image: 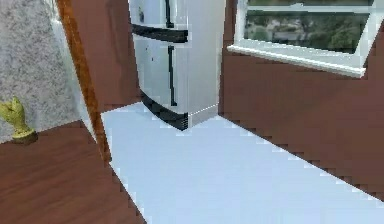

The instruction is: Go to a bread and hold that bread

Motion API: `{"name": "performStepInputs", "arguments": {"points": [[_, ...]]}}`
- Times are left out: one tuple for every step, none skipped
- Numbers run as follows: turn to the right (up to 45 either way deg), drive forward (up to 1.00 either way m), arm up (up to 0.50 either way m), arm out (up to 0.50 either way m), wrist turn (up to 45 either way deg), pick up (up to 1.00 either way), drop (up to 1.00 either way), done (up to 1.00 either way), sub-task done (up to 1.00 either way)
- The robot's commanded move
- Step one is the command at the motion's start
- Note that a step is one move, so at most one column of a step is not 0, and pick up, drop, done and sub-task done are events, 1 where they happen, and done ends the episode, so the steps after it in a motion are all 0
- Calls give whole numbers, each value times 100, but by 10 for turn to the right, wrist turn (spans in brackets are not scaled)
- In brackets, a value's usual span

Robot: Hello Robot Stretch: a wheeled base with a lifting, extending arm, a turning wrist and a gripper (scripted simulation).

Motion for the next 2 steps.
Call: {"name": "performStepInputs", "arguments": {"points": [[-60, 0, 0, 0, 0, 0, 0, 0, 0], [0, 55, 0, 0, 0, 0, 0, 0, 0]]}}
